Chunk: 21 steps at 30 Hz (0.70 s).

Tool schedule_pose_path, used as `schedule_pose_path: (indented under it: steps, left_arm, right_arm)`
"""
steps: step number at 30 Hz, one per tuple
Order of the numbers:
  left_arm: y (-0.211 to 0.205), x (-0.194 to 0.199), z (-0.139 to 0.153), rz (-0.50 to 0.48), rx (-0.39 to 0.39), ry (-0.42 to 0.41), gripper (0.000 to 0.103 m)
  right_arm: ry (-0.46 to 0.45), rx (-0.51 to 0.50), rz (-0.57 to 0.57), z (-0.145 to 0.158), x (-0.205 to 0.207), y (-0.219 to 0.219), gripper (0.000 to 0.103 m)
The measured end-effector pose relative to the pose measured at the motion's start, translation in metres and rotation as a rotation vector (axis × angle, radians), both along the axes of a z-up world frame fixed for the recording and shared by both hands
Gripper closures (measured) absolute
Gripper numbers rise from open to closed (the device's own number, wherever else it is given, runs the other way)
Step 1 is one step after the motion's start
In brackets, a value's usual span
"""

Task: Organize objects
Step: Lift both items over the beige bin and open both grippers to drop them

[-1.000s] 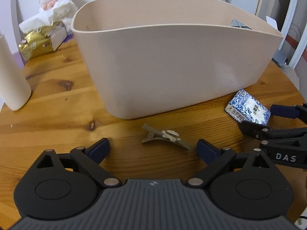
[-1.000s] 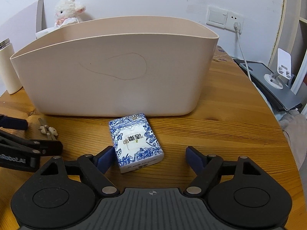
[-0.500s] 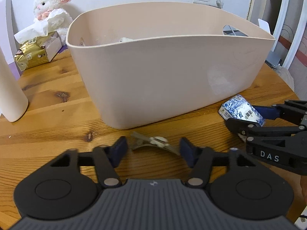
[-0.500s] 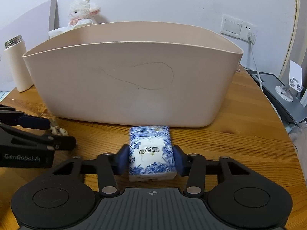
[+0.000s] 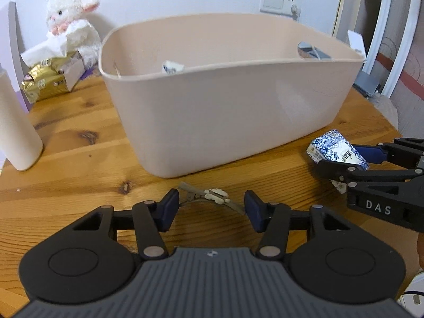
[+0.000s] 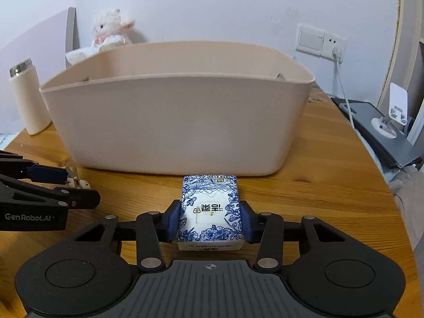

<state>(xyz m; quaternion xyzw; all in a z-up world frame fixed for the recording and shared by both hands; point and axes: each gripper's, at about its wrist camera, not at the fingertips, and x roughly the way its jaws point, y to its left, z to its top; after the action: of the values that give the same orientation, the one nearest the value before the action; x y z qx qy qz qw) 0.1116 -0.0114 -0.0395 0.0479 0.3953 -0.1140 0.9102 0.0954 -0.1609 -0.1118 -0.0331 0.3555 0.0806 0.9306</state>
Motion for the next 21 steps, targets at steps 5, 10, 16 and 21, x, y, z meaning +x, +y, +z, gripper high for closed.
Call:
schedule_pose_path:
  steps: [5, 10, 16, 21]
  left_arm:
    - [0.005, -0.015, 0.025, 0.001, -0.013, -0.058, 0.047]
    - [0.011, -0.028, 0.051, 0.008, -0.019, -0.122, 0.047]
    - [0.013, -0.031, 0.080, 0.015, -0.027, -0.195, 0.047]
    - [0.014, -0.023, 0.100, 0.031, -0.030, -0.246, 0.047]
  right_arm:
    - [-0.052, 0.016, -0.012, 0.022, -0.014, -0.005, 0.060]
    - [-0.129, 0.031, -0.017, 0.052, -0.027, -0.011, 0.060]
    - [-0.222, 0.044, -0.024, 0.086, -0.031, -0.018, 0.060]
    - [-0.281, 0.040, -0.022, 0.108, -0.027, -0.019, 0.060]
